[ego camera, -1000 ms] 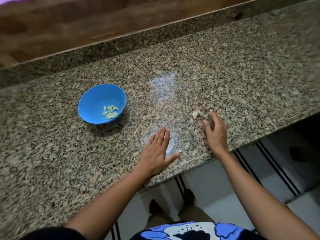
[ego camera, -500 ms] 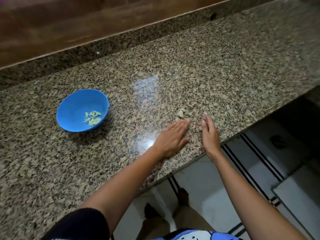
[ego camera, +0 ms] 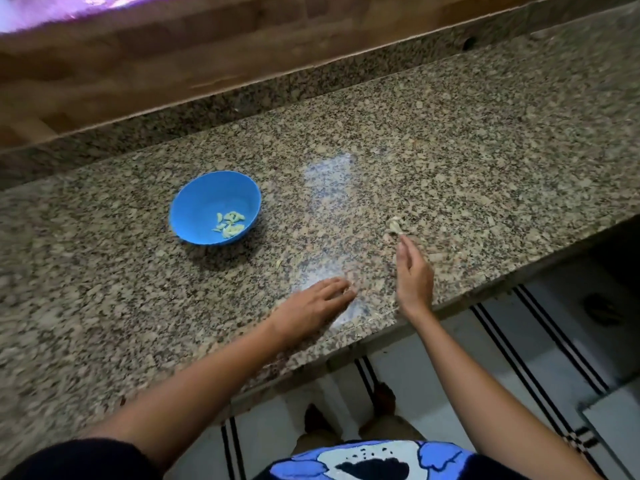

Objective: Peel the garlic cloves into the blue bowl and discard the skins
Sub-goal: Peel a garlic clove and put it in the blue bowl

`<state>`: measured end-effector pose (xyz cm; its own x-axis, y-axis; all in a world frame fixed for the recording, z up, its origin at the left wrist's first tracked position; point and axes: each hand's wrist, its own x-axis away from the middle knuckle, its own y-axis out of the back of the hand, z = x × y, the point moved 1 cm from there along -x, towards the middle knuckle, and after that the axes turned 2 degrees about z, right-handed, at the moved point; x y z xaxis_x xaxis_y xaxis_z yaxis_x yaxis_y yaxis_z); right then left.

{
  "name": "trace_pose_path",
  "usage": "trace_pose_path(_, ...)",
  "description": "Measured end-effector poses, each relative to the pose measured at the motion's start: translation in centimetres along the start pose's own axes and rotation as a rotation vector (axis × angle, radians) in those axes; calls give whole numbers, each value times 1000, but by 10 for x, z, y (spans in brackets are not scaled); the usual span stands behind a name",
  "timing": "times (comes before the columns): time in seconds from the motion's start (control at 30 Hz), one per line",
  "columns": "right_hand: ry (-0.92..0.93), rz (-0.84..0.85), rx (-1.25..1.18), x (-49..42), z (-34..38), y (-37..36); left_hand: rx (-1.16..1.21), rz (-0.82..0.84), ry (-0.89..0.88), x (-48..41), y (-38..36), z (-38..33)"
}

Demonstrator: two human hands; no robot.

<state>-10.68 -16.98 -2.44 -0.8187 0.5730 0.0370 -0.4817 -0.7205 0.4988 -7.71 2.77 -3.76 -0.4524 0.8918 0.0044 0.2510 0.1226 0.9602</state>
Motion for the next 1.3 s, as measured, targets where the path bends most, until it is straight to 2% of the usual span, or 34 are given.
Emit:
trace_pose_path(0.2, 61, 129, -166, 20, 24, -36, -98, -208, 35, 41, 2, -7)
trace_pose_path(0.37, 95, 202, -174, 21, 27, -37, -186, -212, 220, 41, -2, -21)
trace_pose_path(0.47, 110, 264, -183, 23, 30, -36, -150, -146, 434, 37, -7, -31)
trace_pose_path(0.53, 111, 303, -216, 29, 38, -43, 59, -164, 745, 37, 3, -44)
trace_pose_path(0.57, 109, 314, -238, 32, 44, -46, 333, -245, 967, 40, 14, -47)
trace_pose_path(0.6, 117, 352, -268, 38, 53, -53, 747, -391, 1193, 51, 24, -46)
trace_pose_path(0.63, 130, 412, -304, 47, 63, -62, 1212, -534, 1323, 68, 33, -45)
trace_pose_path(0.67, 148, 479, -338, 58, 74, -73, 1630, -709, 1341, 90, 42, -45)
trace_pose_path(0.7, 178, 553, -363, 73, 86, -87, 1898, -908, 1309, 118, 46, -46)
trace_pose_path(0.77, 268, 721, -393, 114, 110, -119, 2103, -1313, 1252, 182, 43, -54)
trace_pose_path(0.87, 453, 1090, -364, 210, 134, -166, 2060, -1900, 1213, 281, 28, -91)
trace_pose_path(0.97, 539, 1534, -261, 325, 140, -204, 1896, -2339, 1177, 375, 3, -141)
trace_pose_path(1.03, 540, 1741, -217, 390, 139, -225, 1794, -2587, 1138, 430, -18, -171)
trace_pose_path(1.1, 463, 1817, -180, 442, 136, -250, 1709, -2760, 1099, 483, -41, -193)
trace_pose_path(1.3, 130, 1821, -82, 519, 107, -319, 1570, -2963, 1057, 579, -102, -215)
